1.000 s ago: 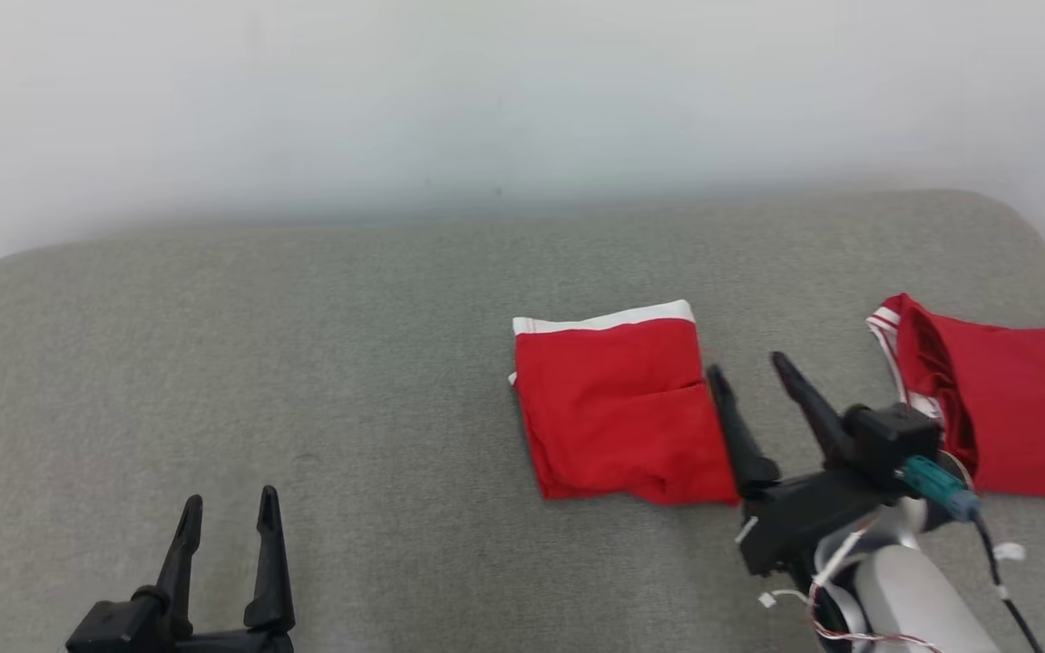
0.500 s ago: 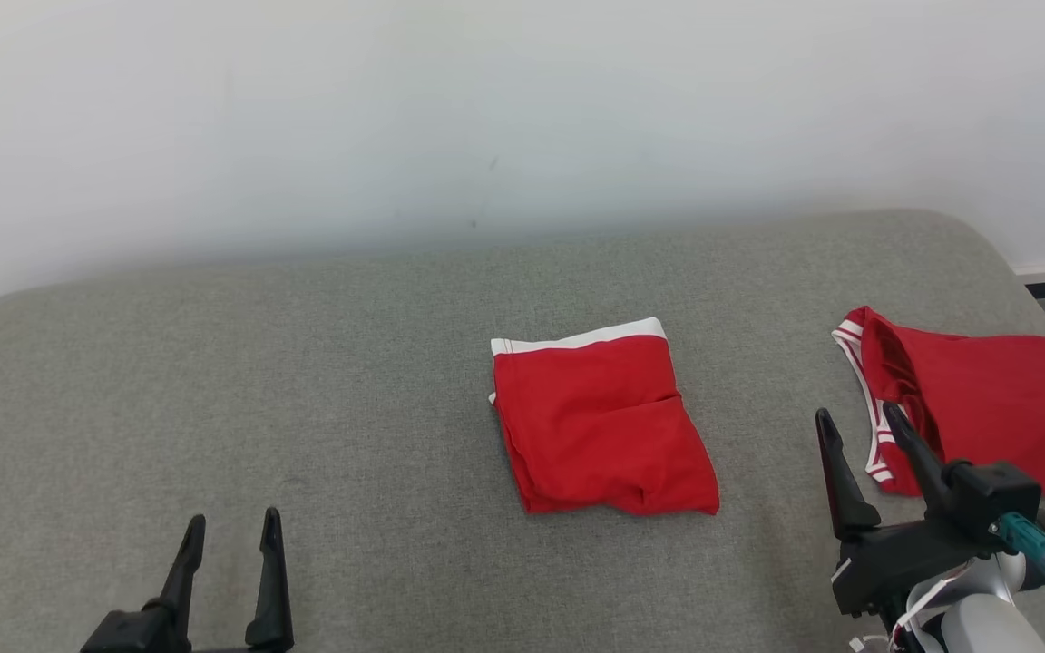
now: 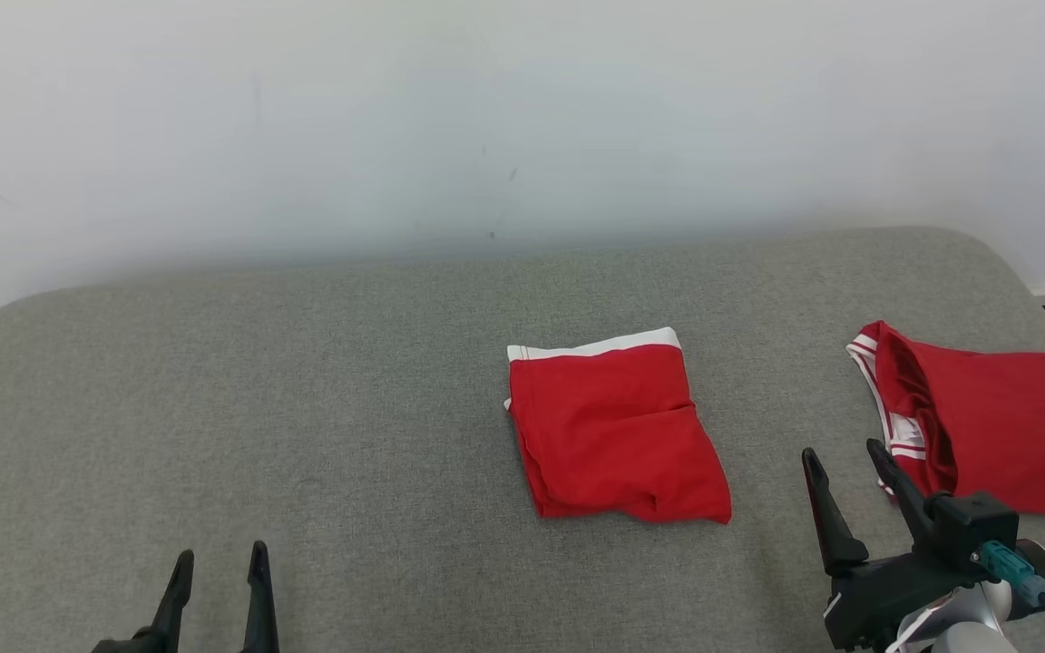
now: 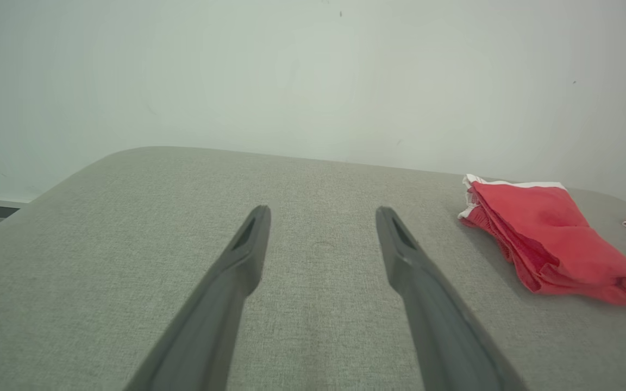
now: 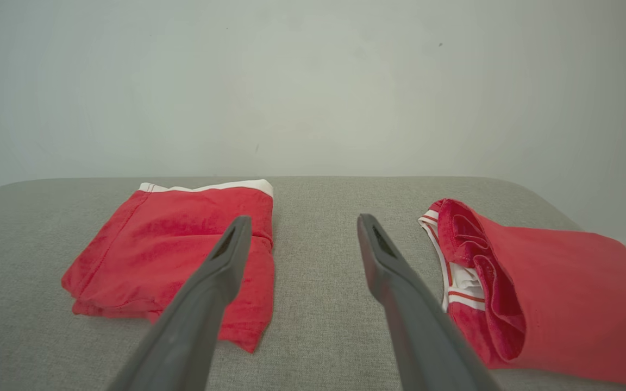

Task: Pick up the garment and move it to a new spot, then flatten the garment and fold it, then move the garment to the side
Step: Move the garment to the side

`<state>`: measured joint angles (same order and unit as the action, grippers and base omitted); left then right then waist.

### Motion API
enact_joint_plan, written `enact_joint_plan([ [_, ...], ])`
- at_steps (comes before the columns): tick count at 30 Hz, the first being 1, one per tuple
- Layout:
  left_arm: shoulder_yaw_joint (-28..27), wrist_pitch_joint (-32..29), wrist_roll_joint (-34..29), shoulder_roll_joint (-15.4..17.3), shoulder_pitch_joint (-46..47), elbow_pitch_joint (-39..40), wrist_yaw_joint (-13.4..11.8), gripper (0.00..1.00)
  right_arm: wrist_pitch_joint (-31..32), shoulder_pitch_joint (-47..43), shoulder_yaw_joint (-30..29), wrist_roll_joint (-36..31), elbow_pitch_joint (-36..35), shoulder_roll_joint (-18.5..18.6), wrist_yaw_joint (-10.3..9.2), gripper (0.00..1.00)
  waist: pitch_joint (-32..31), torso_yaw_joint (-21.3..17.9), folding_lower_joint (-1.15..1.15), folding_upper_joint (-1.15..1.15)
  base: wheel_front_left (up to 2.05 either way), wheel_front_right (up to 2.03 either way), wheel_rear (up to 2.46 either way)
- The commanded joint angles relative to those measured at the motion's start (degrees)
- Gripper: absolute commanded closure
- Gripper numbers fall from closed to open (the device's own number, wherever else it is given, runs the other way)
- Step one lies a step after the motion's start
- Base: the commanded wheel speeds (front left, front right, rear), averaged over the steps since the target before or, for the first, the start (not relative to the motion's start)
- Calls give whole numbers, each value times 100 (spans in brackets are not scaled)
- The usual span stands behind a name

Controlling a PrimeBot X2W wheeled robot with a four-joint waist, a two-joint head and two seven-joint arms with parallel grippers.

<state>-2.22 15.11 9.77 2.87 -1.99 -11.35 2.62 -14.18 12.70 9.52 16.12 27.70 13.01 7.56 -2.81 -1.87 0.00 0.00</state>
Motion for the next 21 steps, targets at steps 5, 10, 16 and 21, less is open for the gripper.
enact_joint_plan([
  [5, -6, -2, 34, 5, -84, 34, 11, 0, -53, -6, 19, 40, 36, 13, -16, 0, 9, 10, 0, 0, 0, 0, 0],
  [10, 2, -2, 43, 5, -102, 76, 4, 0, -56, 11, 41, 15, 55, -14, -16, 0, 9, 20, 0, 0, 0, 0, 0],
  [16, 2, -2, 16, 5, -110, 110, 5, 0, -76, 11, -6, -28, 72, -65, -16, 0, 10, 21, 0, 0, 0, 0, 0],
  [21, 18, -2, -14, 5, -86, 142, 10, 0, -85, 42, -9, -27, 115, -80, -16, 0, 11, 39, 0, 0, 0, 0, 0],
])
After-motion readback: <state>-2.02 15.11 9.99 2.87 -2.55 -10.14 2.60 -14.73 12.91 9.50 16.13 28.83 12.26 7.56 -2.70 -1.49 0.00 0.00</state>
